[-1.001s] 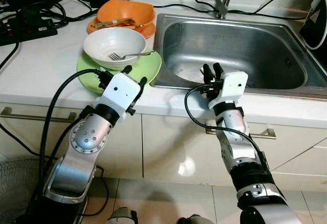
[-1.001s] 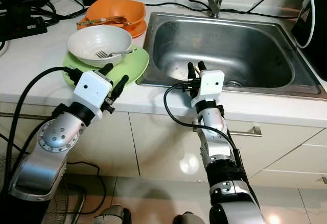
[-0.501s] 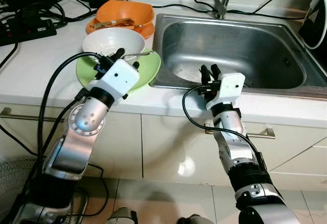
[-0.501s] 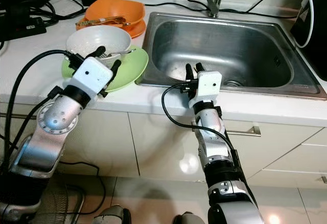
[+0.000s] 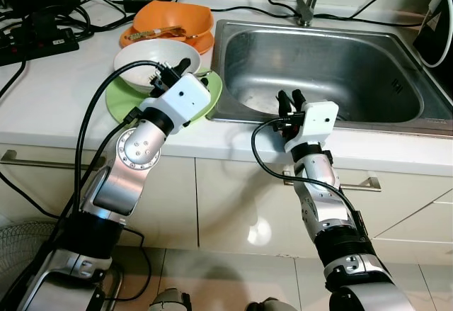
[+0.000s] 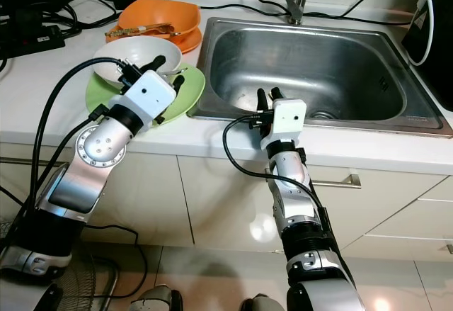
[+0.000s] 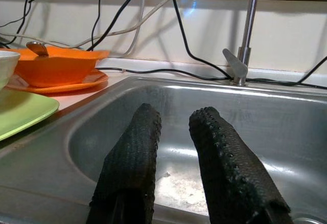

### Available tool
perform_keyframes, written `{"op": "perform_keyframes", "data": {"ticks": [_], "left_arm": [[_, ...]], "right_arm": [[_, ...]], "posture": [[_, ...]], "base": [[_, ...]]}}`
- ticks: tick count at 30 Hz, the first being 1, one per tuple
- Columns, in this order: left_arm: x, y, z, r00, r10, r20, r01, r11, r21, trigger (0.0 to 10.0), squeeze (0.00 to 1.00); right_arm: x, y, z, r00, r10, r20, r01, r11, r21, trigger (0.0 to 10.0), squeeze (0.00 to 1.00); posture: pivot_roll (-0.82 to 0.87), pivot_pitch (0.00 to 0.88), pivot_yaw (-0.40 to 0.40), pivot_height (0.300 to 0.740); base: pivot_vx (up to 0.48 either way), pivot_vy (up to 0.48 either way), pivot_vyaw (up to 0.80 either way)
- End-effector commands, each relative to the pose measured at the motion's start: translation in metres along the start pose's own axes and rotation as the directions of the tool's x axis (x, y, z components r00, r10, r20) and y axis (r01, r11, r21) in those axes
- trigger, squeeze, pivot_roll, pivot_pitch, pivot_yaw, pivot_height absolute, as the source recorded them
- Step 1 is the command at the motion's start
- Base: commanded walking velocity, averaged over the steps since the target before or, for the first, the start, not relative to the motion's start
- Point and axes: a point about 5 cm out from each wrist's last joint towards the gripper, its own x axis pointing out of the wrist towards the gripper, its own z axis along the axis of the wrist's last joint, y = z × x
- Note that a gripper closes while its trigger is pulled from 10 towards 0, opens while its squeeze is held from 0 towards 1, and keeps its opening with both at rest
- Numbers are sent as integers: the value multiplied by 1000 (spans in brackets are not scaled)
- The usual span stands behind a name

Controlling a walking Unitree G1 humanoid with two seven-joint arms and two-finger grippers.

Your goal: Kitchen organization

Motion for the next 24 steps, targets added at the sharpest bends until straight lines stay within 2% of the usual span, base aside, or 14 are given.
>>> {"op": "perform_keyframes", "data": {"ticks": [1, 10, 13, 20, 22, 23, 24], "left_arm": [[4, -3, 1, 1000, -17, 11, 17, 1000, 21, 10000, 0], [22, -9, 5, 999, -53, 15, 52, 998, 42, 10000, 0], [31, -11, 12, 997, -62, 34, 61, 997, 46, 10000, 0], [40, -13, 20, 997, -59, 50, 56, 997, 60, 10000, 0], [41, -12, 20, 997, -59, 46, 56, 996, 62, 9725, 0], [42, -11, 18, 998, -60, 37, 57, 996, 68, 6549, 0], [42, -11, 18, 998, -60, 37, 57, 996, 68, 6549, 0]], "right_arm": [[0, -2, 0, 1000, -10, -2, 10, 1000, -2, 10000, 0], [1, 0, -1, 1000, -4, -8, 4, 1000, 2, 10000, 0], [2, 1, -2, 1000, -3, -12, 3, 1000, 7, 10000, 0], [0, 3, -3, 1000, 1, -14, -1, 1000, 11, 10000, 0], [0, 3, -3, 1000, 1, -14, -1, 1000, 11, 10000, 0], [0, 2, -4, 1000, -1, -16, 1, 1000, 11, 10000, 0], [0, 2, -4, 1000, -1, -16, 1, 1000, 11, 10000, 0]], "posture": [[75, 69, -22, 718], [79, 59, -23, 718], [79, 55, -20, 718], [76, 54, -18, 718], [76, 54, -18, 718], [74, 60, -17, 718], [74, 60, -17, 718]], "base": [[0, 0, 0], [0, 0, 0], [0, 0, 0], [0, 0, 0], [0, 0, 0], [0, 0, 0], [0, 0, 0]]}}
